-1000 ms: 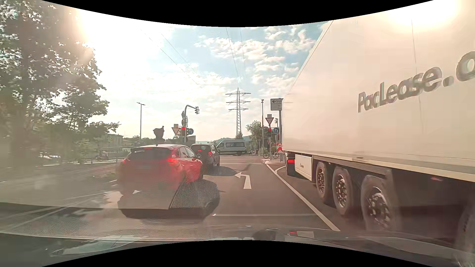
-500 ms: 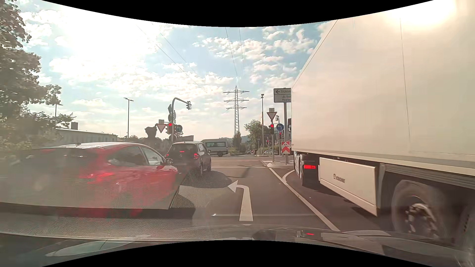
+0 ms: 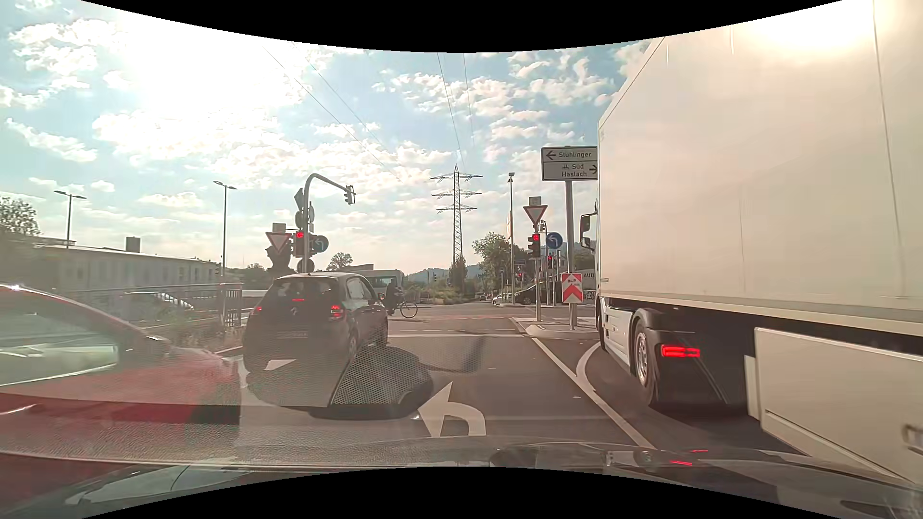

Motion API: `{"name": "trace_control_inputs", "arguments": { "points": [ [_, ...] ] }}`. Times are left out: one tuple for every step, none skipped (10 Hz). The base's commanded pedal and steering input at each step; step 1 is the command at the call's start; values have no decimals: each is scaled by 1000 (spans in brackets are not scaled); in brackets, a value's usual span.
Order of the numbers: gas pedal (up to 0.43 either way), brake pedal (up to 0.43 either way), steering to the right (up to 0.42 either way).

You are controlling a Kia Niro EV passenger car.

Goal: Follow the waypoints while adhering to traffic rules and regulations

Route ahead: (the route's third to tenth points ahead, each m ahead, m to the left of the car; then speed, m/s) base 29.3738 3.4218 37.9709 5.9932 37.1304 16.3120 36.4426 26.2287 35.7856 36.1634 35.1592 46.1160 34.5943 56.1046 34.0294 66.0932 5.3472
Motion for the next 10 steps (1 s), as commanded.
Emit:
{"name": "trace_control_inputs", "arguments": {
  "points": [
    [0,201,5],
    [0,189,5],
    [0,189,4],
    [0,189,4],
    [0,189,4],
    [0,189,3],
    [0,189,3],
    [0,195,2],
    [0,195,1],
    [0,189,0]
  ]
}}
